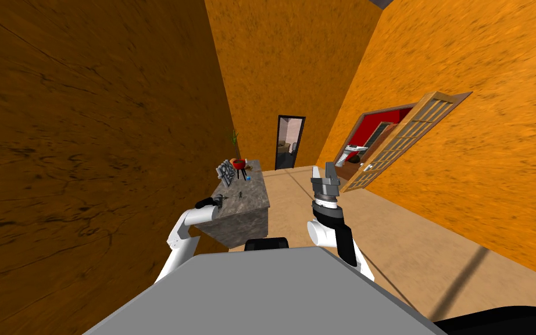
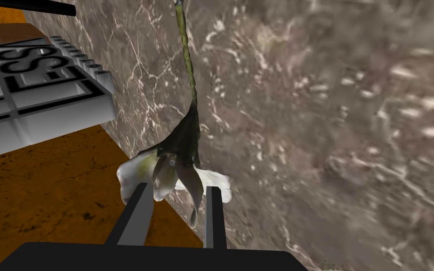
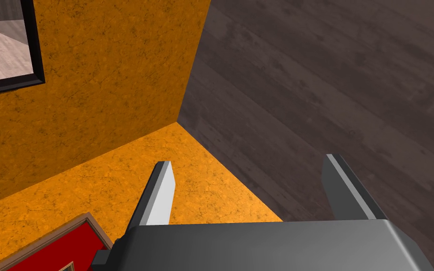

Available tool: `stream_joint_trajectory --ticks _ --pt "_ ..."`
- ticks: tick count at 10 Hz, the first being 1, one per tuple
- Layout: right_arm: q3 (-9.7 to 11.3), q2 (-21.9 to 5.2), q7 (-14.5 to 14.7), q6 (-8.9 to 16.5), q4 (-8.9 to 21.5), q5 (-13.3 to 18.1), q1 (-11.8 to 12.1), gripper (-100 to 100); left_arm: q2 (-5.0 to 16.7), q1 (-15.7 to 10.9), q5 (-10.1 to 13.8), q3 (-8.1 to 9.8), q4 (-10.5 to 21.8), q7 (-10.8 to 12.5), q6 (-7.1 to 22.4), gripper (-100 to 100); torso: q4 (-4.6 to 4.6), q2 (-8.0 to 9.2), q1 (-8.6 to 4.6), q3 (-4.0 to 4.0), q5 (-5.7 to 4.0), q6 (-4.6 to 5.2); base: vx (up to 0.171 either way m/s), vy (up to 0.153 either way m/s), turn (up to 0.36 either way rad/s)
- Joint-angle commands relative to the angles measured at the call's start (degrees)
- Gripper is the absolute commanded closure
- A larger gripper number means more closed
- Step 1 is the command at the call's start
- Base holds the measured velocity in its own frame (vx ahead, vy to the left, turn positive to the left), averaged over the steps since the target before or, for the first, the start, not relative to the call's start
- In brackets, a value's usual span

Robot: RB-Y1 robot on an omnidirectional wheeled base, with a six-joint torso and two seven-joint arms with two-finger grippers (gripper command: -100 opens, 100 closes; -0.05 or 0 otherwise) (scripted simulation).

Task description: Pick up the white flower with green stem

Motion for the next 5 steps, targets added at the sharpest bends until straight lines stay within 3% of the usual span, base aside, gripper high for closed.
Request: stream_joint_trajectory --ticks 1,2,3,4,5 --pt "0.0 0.0 0.0 0.0 0.0 0.0 0.0 0 0.0 0.0 0.0 0.0 0.0 0.0 0.0 0 0.0 0.0 0.0 0.0 0.0 0.0 0.0 0.0 0.0" --pt "0.0 0.0 0.0 0.0 0.0 0.0 0.0 0 0.14 0.43 0.27 0.1 -1.65 -0.03 1.51 100 0.0 -0.01 0.0 0.0 0.0 0.0 -0.013 -0.004 -0.012" --pt "0.0 0.0 0.0 0.0 0.0 0.0 0.0 0 0.19 0.66 0.36 0.12 -2.78 -0.03 2.48 100 0.02 0.05 -0.04 0.03 -0.02 0.01 -0.03 -0.013 -0.012" --pt "0.0 0.0 0.0 0.0 0.0 0.0 0.0 0 0.1 0.53 0.25 0.08 -1.97 0.01 1.54 100 0.02 0.13 -0.09 0.07 -0.03 0.0 -0.016 -0.008 0.002" --pt "0.0 0.0 0.0 0.0 0.0 0.0 0.0 0 0.1 0.56 0.28 0.09 -2.09 0.01 1.77 0 0.02 0.1 -0.07 0.06 -0.03 0.01 0.0 0.0 0.0"
